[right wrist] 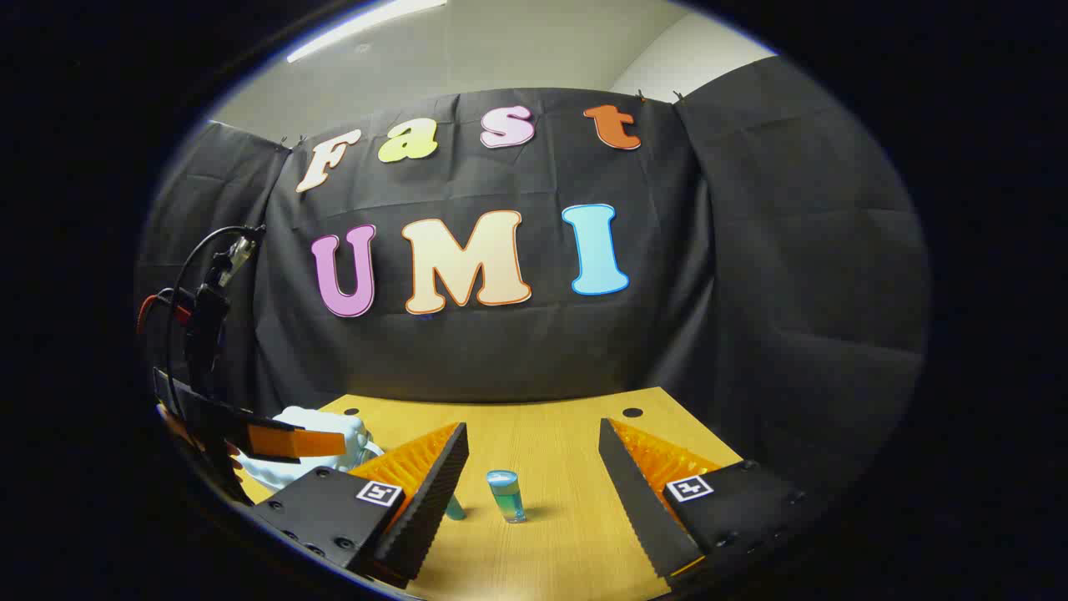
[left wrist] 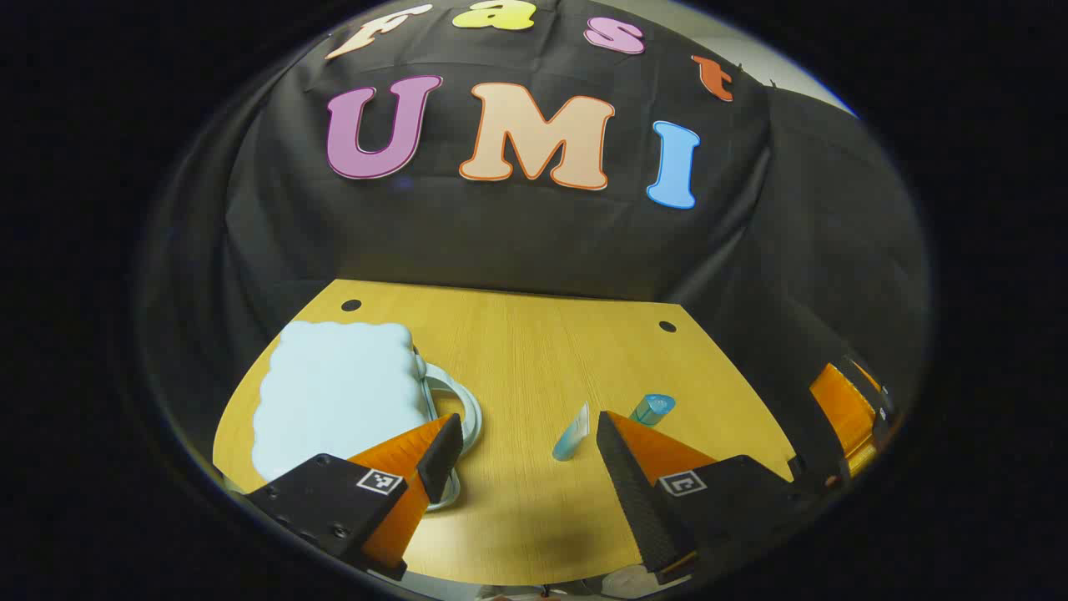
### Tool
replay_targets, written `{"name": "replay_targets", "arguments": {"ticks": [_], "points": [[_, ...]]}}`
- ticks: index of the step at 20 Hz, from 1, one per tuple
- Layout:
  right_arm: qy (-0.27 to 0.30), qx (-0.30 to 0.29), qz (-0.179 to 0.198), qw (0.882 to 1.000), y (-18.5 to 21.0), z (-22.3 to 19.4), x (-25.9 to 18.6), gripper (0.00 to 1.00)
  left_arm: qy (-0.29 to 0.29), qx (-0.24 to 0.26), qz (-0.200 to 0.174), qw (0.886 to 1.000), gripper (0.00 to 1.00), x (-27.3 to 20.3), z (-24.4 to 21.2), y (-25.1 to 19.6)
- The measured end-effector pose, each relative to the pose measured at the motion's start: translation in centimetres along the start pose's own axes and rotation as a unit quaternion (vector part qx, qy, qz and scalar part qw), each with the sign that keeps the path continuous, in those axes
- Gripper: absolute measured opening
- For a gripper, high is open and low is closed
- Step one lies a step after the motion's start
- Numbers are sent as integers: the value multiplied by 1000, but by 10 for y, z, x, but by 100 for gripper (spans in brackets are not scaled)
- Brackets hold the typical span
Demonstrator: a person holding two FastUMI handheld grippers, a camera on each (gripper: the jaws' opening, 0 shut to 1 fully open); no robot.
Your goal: First open the suitcase, pack the skin care products into it, and then close the suitcase.
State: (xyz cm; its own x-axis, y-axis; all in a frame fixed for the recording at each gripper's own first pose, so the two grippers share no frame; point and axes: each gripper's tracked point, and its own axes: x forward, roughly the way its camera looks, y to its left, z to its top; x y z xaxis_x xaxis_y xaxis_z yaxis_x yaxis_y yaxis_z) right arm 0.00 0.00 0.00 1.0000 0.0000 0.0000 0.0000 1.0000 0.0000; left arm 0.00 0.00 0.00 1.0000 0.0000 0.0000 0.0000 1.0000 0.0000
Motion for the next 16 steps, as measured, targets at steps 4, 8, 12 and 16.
{"name": "replay_targets", "arguments": {"ticks": [4,8,12,16], "points": [[6,1,4,1000,2,-5,-1,99,16,5,8,1000,95,3,-2,7],[13,-1,15,1000,8,-11,0,99,46,18,15,999,95,13,-3,20],[25,12,26,999,13,-20,1,98,92,25,24,995,95,30,-3,36],[34,13,34,999,17,-25,1,99,174,27,50,983,95,54,-18,60]]}}
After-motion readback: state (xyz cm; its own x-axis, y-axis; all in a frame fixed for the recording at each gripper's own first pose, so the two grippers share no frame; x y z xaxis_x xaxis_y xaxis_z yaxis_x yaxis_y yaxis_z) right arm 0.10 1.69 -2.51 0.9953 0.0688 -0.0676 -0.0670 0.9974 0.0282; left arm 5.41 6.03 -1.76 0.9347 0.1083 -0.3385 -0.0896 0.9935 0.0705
